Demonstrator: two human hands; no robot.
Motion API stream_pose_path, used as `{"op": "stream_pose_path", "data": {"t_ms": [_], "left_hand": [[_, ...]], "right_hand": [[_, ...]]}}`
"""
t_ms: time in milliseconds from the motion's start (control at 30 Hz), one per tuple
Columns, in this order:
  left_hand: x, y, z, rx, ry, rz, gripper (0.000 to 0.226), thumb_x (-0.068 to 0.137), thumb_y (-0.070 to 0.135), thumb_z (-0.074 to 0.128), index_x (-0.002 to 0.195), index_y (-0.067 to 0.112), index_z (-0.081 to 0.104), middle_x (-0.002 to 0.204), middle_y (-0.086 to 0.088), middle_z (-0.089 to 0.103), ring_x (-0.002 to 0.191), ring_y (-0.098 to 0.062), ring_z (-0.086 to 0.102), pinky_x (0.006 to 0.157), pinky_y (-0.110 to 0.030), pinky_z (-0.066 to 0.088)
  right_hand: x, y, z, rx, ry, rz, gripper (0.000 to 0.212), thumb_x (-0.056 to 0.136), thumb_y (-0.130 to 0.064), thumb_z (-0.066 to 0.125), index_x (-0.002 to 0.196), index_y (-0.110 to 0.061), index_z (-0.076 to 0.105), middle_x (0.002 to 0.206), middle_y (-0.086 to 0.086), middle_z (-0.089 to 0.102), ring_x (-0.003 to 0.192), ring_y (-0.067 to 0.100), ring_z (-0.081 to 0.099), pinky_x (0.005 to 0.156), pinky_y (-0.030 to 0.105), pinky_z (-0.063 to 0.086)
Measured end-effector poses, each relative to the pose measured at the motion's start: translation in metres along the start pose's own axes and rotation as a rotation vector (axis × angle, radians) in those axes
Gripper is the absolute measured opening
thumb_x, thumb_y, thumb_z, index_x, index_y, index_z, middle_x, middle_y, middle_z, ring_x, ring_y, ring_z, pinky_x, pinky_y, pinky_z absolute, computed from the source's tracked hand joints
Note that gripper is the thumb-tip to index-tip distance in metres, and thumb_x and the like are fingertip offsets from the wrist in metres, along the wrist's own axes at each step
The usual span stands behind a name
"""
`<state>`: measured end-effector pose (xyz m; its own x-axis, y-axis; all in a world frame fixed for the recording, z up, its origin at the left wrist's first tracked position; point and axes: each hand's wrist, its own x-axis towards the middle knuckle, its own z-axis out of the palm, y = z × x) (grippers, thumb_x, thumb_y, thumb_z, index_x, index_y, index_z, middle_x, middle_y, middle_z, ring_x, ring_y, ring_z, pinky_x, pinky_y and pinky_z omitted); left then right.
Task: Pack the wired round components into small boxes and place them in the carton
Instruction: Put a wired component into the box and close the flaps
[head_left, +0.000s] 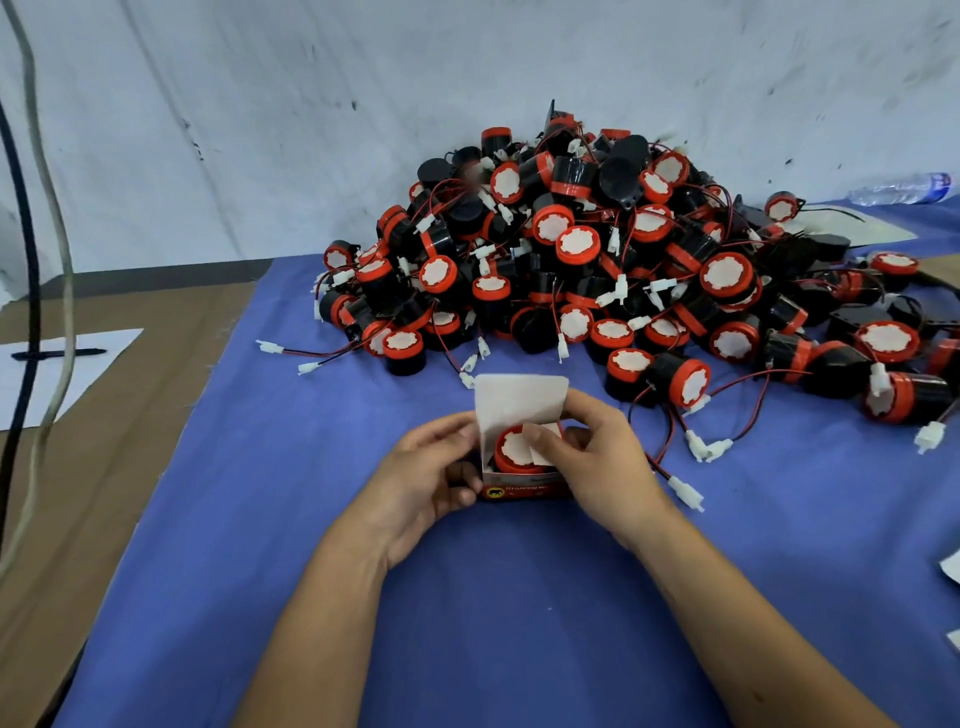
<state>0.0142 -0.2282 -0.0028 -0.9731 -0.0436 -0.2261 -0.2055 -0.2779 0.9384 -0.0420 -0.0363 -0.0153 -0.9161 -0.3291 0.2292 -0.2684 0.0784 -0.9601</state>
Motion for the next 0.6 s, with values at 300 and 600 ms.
{"op": "stream_pose_path", "data": {"t_ms": [300, 600], "left_hand": [[0.001, -0.008, 0.016, 0.351, 0.305, 0.352, 0.044, 0.086, -0.015, 0.057, 0.094, 0.021, 0.08, 0.096, 0.002, 0.079, 0.085, -0.014, 0.076, 0.064, -0.023, 0.058], [-0.007, -0.003, -0.011, 0.39, -0.019, 0.279, 0.024, 0.083, 0.011, 0.085, 0.104, 0.011, 0.073, 0.126, 0.006, 0.074, 0.099, -0.03, 0.068, 0.091, -0.045, 0.059]], "right_hand": [[-0.005, -0.01, -0.012, 0.048, -0.301, 0.021, 0.032, 0.091, -0.035, 0.067, 0.12, -0.026, 0.076, 0.13, -0.006, 0.06, 0.119, 0.021, 0.059, 0.104, 0.041, 0.049], [0.0, 0.0, -0.006, -0.147, -0.208, -0.111, 0.02, 0.086, -0.028, 0.083, 0.102, -0.029, 0.071, 0.115, -0.009, 0.065, 0.103, 0.014, 0.064, 0.089, 0.036, 0.055]]}}
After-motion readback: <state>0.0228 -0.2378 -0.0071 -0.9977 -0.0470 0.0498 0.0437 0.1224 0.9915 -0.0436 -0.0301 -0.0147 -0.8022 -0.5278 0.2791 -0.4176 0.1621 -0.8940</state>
